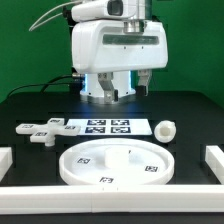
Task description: Assemble round table
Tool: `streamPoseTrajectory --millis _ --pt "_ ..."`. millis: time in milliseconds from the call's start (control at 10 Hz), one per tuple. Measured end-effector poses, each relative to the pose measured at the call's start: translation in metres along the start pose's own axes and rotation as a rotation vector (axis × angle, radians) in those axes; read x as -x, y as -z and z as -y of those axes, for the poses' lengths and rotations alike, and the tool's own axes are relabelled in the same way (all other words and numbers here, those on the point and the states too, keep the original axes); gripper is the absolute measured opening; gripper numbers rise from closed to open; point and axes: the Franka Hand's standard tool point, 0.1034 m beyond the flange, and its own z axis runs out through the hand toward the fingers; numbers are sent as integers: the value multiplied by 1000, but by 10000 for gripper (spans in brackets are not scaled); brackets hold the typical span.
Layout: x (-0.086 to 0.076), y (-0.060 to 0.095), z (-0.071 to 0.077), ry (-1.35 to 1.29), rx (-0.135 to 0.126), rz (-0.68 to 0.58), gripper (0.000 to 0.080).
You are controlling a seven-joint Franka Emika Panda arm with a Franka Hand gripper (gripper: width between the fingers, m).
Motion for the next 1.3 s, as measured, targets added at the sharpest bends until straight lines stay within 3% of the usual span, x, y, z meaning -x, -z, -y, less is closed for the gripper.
streamPoseTrajectory --millis 200,300,400,600,1100,1300 --pt "-5 -1 8 2 -30 90 649" --pt "-10 -8 1 30 -18 97 649" --pt "-11 -16 -6 52 -29 131 649" --pt "-9 -20 -26 87 -18 108 649" --pt "-7 -23 -26 95 -21 109 649" --pt "2 -50 -29 106 -33 93 649"
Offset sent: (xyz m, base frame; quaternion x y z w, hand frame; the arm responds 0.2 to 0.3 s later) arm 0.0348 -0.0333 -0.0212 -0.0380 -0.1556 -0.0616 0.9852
